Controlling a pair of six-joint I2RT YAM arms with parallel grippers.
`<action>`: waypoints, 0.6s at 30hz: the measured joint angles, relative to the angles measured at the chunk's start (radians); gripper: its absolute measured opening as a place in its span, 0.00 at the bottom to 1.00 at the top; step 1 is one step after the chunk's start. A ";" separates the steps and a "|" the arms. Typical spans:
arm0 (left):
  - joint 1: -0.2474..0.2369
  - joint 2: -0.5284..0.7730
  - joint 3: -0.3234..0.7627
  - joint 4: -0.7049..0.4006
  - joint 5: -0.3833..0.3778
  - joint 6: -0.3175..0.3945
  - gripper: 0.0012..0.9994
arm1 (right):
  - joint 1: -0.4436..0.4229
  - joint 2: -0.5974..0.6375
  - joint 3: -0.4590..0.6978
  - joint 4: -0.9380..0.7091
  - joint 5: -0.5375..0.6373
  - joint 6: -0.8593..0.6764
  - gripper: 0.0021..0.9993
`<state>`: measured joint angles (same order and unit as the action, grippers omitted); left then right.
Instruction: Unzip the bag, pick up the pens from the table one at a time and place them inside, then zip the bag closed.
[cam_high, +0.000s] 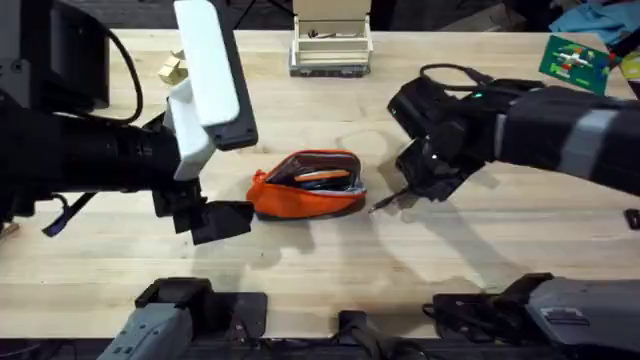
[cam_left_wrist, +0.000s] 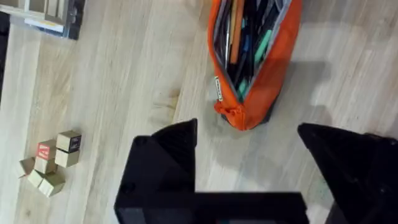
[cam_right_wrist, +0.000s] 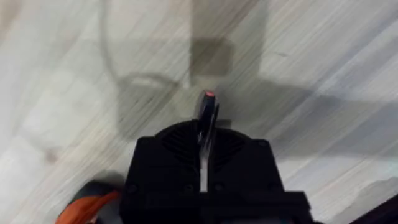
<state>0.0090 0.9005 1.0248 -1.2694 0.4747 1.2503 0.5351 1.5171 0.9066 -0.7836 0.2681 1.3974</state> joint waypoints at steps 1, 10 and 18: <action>0.000 0.000 0.000 0.000 0.000 0.000 0.99 | -0.001 -0.018 0.000 0.000 0.000 -0.006 0.04; 0.000 0.000 0.000 0.000 0.000 0.000 0.99 | -0.010 -0.263 0.003 0.003 0.004 -0.043 0.04; 0.000 0.000 0.000 0.000 0.000 0.000 0.99 | -0.010 -0.351 0.004 0.003 -0.028 0.054 0.03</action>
<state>0.0090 0.9005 1.0248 -1.2694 0.4744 1.2503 0.5251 1.1664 0.9104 -0.7803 0.2403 1.4513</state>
